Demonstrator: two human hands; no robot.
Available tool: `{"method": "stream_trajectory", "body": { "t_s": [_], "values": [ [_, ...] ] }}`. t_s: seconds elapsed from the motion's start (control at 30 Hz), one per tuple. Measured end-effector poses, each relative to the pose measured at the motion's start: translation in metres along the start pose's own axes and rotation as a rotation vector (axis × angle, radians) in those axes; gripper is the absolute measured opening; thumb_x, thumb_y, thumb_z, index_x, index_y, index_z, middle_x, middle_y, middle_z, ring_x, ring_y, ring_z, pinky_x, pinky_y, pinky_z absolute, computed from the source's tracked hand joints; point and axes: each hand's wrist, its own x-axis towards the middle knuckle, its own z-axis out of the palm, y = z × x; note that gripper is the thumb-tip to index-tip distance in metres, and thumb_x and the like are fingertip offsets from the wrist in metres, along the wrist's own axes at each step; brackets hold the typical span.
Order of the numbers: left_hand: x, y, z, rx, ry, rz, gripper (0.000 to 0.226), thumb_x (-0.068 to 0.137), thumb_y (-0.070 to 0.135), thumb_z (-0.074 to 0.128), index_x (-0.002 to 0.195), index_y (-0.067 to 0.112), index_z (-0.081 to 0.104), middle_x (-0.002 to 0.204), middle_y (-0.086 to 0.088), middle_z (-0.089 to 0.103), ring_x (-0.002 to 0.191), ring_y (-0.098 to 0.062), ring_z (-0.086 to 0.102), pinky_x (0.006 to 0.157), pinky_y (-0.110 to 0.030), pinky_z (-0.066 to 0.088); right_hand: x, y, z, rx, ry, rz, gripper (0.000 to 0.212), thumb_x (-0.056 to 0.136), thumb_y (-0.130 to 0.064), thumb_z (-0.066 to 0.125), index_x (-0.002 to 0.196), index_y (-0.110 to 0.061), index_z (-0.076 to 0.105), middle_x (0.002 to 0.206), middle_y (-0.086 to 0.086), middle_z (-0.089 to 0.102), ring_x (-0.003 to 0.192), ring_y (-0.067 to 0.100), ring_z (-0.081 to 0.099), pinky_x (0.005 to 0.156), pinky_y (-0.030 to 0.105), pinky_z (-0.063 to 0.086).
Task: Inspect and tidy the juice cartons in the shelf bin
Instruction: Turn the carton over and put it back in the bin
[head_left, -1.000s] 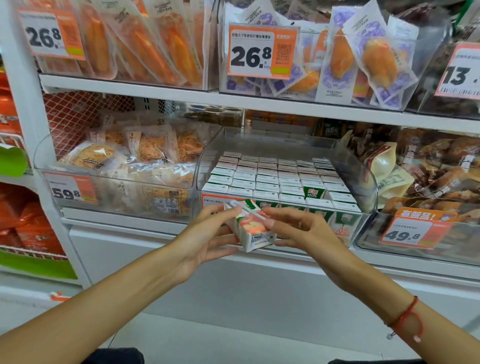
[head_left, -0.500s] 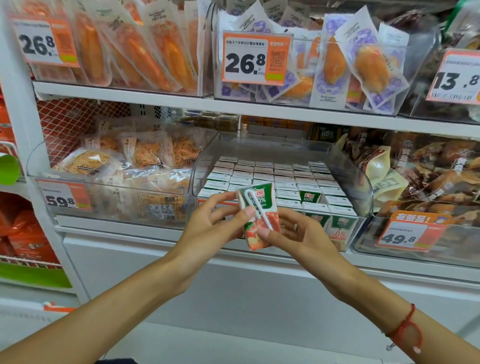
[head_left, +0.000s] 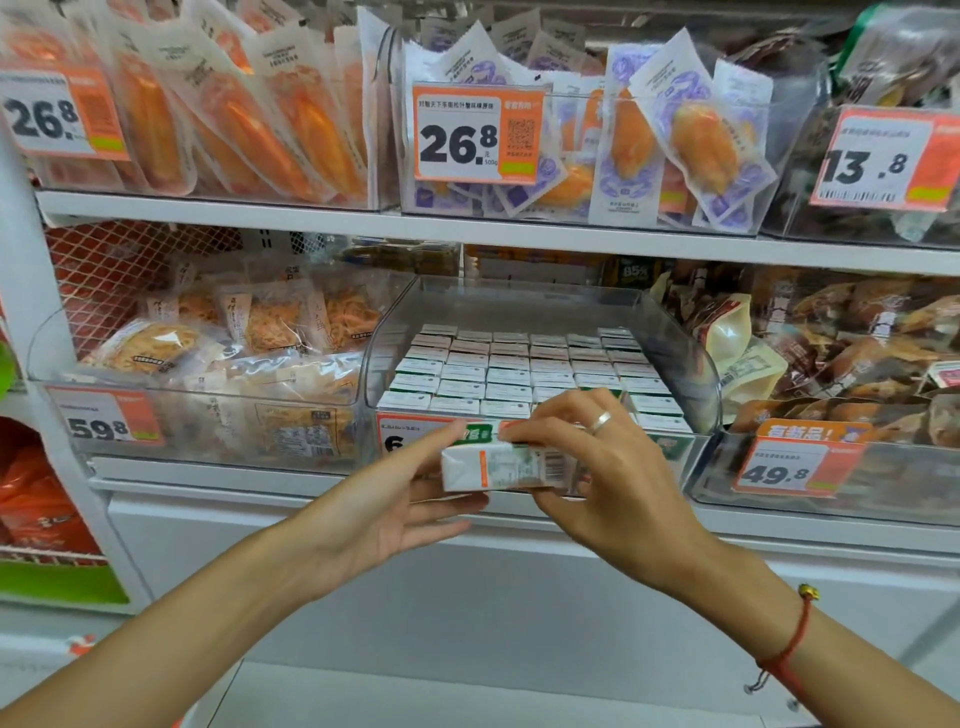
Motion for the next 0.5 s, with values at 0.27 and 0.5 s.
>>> {"method": "stream_trajectory", "body": {
  "t_s": [0.27, 0.5],
  "values": [
    [0.009, 0.012, 0.006, -0.111, 0.099, 0.141, 0.042, 0.077, 0.021, 0.073, 0.117, 0.01, 0.065, 0.11, -0.013, 0.073, 0.099, -0.021, 0.072, 0.075, -0.026, 0.06, 0.002, 0.025, -0.008, 0.118, -0.15, 0.094, 0.037, 0.084, -0.044, 0.07, 0.118, -0.03, 0.064, 0.115, -0.009, 0.061, 0.106, 0.011, 0.053, 0.078, 0.029, 0.048],
    [0.055, 0.036, 0.051, -0.091, 0.124, 0.319, 0.031, 0.087, 0.017, 0.068, 0.117, 0.012, 0.062, 0.104, -0.009, 0.076, 0.094, -0.016, 0.073, 0.076, -0.024, 0.06, -0.019, 0.1, -0.029, -0.154, 0.169, 0.49, 0.034, 0.091, -0.011, 0.062, 0.125, -0.01, 0.062, 0.125, 0.009, 0.061, 0.117, 0.03, 0.053, 0.096, 0.04, 0.045]
  ]
}}
